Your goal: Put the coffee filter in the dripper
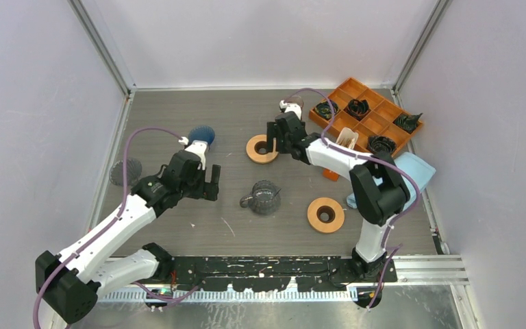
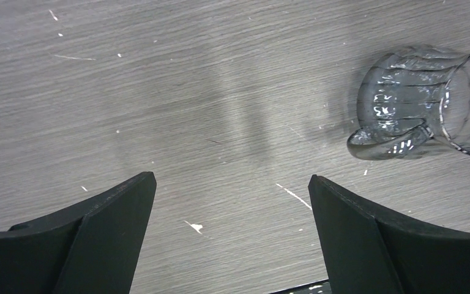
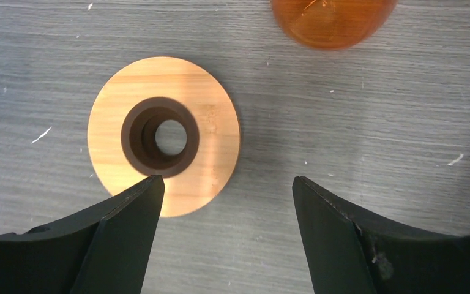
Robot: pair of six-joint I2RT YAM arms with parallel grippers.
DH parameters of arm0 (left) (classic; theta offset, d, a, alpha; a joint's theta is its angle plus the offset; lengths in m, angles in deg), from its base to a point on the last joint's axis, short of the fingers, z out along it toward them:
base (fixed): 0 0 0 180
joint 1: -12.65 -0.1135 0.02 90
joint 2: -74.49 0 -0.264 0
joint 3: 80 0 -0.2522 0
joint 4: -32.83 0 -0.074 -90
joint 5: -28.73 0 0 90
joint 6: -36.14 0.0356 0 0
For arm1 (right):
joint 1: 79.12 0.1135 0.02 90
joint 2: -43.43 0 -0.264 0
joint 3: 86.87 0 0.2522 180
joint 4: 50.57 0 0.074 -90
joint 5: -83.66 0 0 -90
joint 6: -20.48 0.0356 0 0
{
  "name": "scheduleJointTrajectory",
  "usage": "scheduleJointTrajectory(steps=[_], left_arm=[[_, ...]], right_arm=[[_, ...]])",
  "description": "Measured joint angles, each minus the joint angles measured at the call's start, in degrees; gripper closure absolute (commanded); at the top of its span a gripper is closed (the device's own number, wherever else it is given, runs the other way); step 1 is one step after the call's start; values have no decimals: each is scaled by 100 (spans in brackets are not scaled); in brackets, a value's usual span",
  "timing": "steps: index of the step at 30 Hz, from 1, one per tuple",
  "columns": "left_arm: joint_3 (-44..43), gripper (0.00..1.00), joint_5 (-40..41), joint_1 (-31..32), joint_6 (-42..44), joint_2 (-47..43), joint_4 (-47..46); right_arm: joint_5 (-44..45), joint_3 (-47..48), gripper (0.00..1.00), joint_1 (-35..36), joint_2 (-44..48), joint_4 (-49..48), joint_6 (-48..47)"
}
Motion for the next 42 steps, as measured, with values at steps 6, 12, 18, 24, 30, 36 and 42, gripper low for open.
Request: scheduleJointTrajectory(steps=[6,12,18,24,30,36,42], left_arm=[[-216,1,249,-7,481,98,153],[-247,1,442,-17,800,136,157],[-247,1,560,-26,931,181,162],[-247,1,568,-28,1003,181,162],[-247,1,568,-33,1005,181,162],[-247,1,568,-33,1005,186,162],[-247,1,568,-33,1003,186,162]], right_arm=[[151,402,25,37,-610,20,212],[208,680,26,57,-942,48,339],[201,1014,26,57,-1261,92,431],[203,1036,29,57,-1486,140,483],[197,1071,39,57,-1639,140,503],[111,1104,55,57,-1672,131,525],[79,1104,64,57,-1659,144,518]])
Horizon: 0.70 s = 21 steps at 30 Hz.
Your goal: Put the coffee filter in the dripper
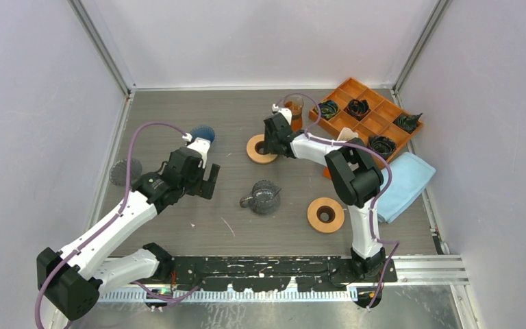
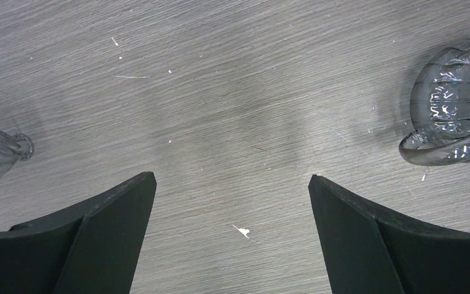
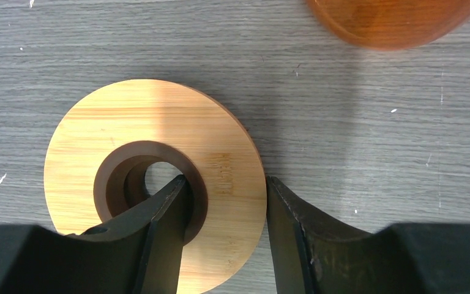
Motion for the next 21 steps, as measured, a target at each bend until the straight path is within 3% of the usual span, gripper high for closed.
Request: scheduleJointTrajectory(steps=[8,21], left_arm=[[0,1,4,-39,-4,0,0],[0,1,111,-116,-33,-94,7]], right_arm=[[-17,-155,68,0,415,372,-107],[-457,-527,68,11,2144,1073,-315]])
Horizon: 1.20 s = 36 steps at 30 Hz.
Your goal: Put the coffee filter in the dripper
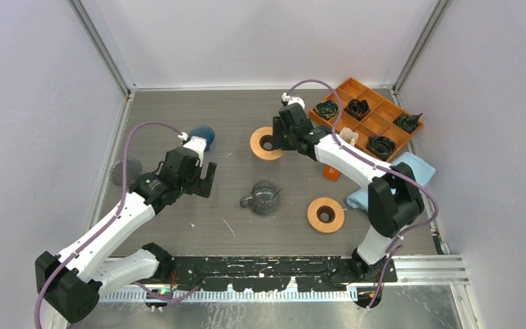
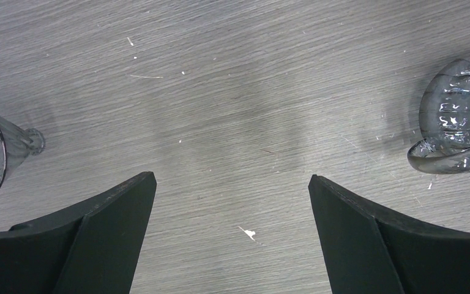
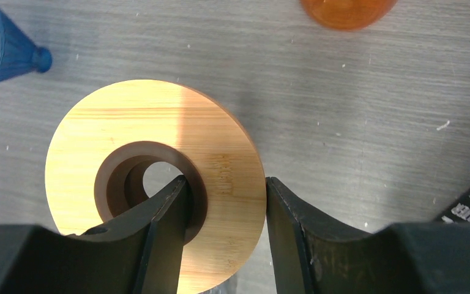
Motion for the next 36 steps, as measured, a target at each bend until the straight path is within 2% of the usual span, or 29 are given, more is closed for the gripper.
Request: scheduleJointTrajectory(steps=[17,36], left_arm=[[-2,1,190,-92,-101,-22,26],[-2,1,400,-144,-149,-24,44]], right_arm=[[-260,-686,67,702,1497,1147,-437],[-243,-1550,66,1346,1657,901,-562]])
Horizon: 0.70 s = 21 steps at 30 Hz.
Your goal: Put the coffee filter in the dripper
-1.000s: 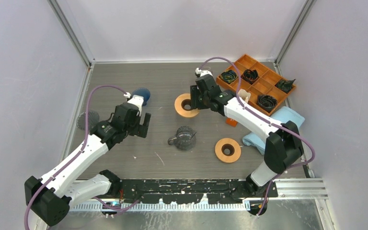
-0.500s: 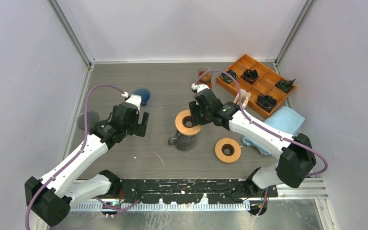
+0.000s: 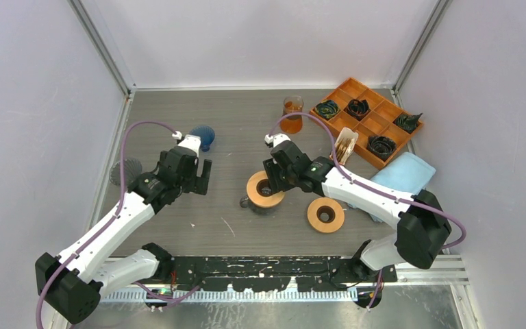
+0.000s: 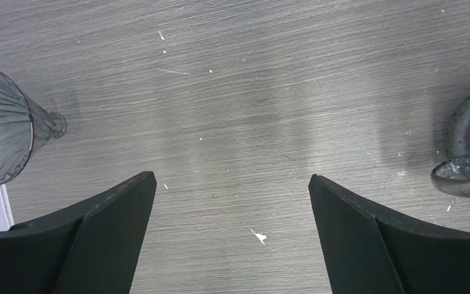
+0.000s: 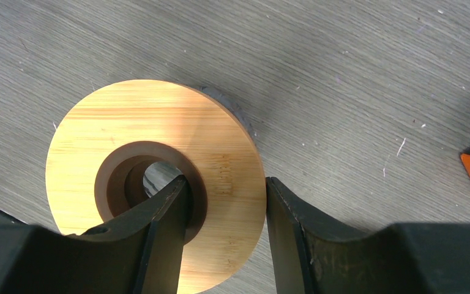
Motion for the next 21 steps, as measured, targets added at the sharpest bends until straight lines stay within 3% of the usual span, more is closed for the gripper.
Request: scheduleJointTrajectory(steps=[21], left_arm=[[0,1,-4,-13,-407,72,-4]], right_arm=[[90,-286,61,35,-164,-564,-22]])
